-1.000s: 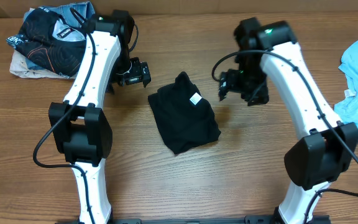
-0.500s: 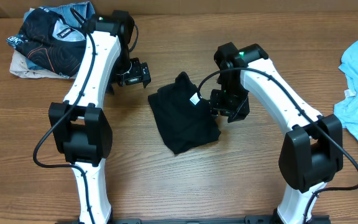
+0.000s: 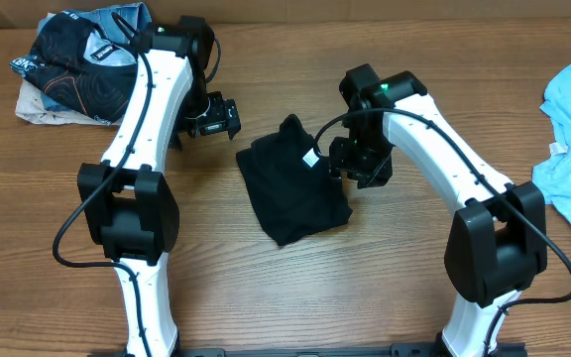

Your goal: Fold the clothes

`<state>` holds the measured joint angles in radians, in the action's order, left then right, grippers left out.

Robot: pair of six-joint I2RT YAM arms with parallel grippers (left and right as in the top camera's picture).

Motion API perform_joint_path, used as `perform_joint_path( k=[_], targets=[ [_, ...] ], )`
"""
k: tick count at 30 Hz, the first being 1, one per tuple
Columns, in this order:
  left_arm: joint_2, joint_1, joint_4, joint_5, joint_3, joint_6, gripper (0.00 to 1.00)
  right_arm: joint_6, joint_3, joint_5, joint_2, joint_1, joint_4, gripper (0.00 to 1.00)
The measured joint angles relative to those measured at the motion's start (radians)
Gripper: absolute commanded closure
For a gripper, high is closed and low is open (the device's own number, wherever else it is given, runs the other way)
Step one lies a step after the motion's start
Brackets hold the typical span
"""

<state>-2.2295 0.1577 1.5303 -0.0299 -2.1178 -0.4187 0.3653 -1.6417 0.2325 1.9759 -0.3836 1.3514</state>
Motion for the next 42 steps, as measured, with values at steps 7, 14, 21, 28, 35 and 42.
perform_joint_path(
  k=[7, 14, 21, 28, 35, 42],
  targets=[
    [0.0, 0.0, -0.001, 0.0, 0.0, 0.0, 0.0, 0.0, 0.035, 0.014, 0.0, -0.017, -0.06, 0.48],
    [0.0, 0.0, -0.001, 0.0, 0.0, 0.0, 0.0, -0.002, 0.075, 0.025, 0.0, -0.018, -0.101, 0.96],
    [0.0, 0.0, -0.001, 0.0, 0.0, 0.0, 0.0, 0.02, 0.069, -0.003, 0.0, -0.018, -0.053, 0.96],
    [0.0, 0.0, -0.005, 0.0, 0.0, 0.0, 0.0, 0.024, -0.072, -0.048, 0.001, -0.018, 0.115, 0.96],
    [0.0, 0.0, -0.012, 0.0, 0.0, 0.0, 0.0, -0.019, -0.146, -0.034, 0.001, -0.018, 0.176, 0.96],
    [0.0, 0.0, -0.012, 0.0, 0.0, 0.0, 0.0, -0.206, -0.146, 0.013, 0.001, -0.018, 0.187, 0.91]
  ],
)
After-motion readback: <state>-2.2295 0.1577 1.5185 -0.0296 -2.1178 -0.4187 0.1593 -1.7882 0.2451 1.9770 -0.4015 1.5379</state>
